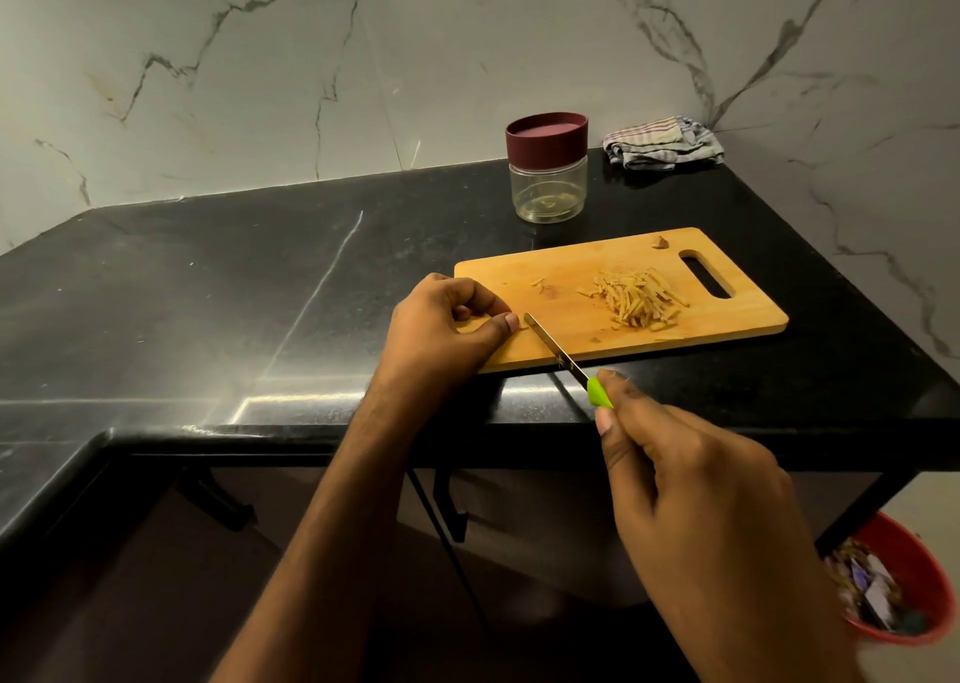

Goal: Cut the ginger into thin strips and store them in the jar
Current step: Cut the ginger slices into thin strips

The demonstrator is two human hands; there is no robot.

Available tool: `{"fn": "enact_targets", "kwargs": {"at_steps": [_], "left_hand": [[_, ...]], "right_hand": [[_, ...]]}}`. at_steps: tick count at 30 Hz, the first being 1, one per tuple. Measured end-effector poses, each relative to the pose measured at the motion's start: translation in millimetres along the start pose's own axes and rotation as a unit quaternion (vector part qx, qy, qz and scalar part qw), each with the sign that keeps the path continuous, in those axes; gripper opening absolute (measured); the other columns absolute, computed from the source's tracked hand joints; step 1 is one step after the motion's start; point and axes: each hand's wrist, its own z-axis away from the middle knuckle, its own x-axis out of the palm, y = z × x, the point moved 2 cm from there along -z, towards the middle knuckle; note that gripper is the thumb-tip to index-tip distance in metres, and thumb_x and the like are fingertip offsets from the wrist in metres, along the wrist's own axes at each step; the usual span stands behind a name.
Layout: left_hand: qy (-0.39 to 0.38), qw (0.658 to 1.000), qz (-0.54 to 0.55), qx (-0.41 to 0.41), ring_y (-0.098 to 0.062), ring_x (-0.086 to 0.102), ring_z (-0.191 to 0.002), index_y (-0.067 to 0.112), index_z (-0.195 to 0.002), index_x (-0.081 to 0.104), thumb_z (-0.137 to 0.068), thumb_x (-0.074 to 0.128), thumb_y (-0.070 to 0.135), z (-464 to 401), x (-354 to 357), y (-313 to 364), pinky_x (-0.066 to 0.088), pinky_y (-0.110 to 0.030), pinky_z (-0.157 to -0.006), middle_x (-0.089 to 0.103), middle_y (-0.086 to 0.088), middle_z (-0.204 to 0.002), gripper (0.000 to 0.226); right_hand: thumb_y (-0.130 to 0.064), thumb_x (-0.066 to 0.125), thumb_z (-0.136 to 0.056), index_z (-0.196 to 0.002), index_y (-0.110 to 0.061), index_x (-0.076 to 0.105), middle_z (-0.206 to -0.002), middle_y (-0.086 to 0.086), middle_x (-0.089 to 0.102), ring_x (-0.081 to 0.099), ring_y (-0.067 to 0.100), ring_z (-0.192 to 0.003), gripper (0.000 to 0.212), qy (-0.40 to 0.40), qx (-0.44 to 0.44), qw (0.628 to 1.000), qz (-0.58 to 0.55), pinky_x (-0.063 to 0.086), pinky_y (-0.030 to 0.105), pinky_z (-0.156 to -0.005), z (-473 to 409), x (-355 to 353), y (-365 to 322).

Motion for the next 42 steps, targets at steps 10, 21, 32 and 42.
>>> {"fn": "enact_targets", "kwargs": {"at_steps": [10, 21, 32, 42], "left_hand": [[-0.034, 0.999, 0.002, -0.027, -0.006, 0.05, -0.095, 0.03, -0.077, 0.067, -0.086, 0.076, 0.035, -2.1, 1.0, 3.6, 0.036, -0.016, -0.07, 0.053, 0.004, -0.113, 0.014], [-0.059, 0.997, 0.024, -0.039, -0.009, 0.049, -0.089, 0.03, -0.069, 0.066, -0.088, 0.075, 0.029, -4.1, 0.5, 7.4, 0.04, -0.03, -0.079, 0.053, 0.015, -0.09, 0.021], [-0.014, 1.0, 0.005, 0.008, -0.005, 0.05, -0.091, 0.036, -0.086, 0.065, -0.086, 0.075, 0.035, -1.8, 5.5, -0.1, 0.042, -0.023, -0.076, 0.054, 0.005, -0.106, 0.01], [-0.073, 0.994, -0.062, 0.054, -0.013, 0.039, -0.111, 0.057, -0.099, 0.067, -0.1, 0.054, 0.026, -1.4, 9.0, 5.8, 0.034, -0.051, -0.107, 0.042, 0.015, -0.105, 0.035]], "right_hand": [[-0.03, 0.046, -0.091, -0.127, -0.011, 0.062, -0.069, -0.005, 0.062, 0.054, 0.007, -0.052, 0.043, -0.001, -0.007, 0.999, -0.034, 0.043, 0.022, -0.041, 0.5, 17.1, -5.7], [-0.017, 0.069, -0.082, -0.124, -0.01, 0.063, -0.057, -0.004, 0.055, 0.045, 0.006, -0.044, 0.042, -0.012, -0.001, 1.0, 0.001, 0.023, 0.008, -0.041, -11.3, 25.9, -6.9], [-0.029, 0.063, -0.084, -0.127, -0.031, 0.06, -0.061, -0.008, 0.039, 0.039, 0.009, -0.042, 0.044, -0.039, 0.03, 0.996, 0.075, 0.037, 0.026, -0.031, 4.0, 4.7, -2.6], [-0.03, 0.065, -0.083, -0.131, -0.033, 0.055, -0.064, -0.008, 0.038, 0.037, 0.008, -0.041, 0.05, -0.06, 0.044, 0.995, 0.063, 0.031, 0.02, -0.03, 3.8, 4.6, -2.1]]}}
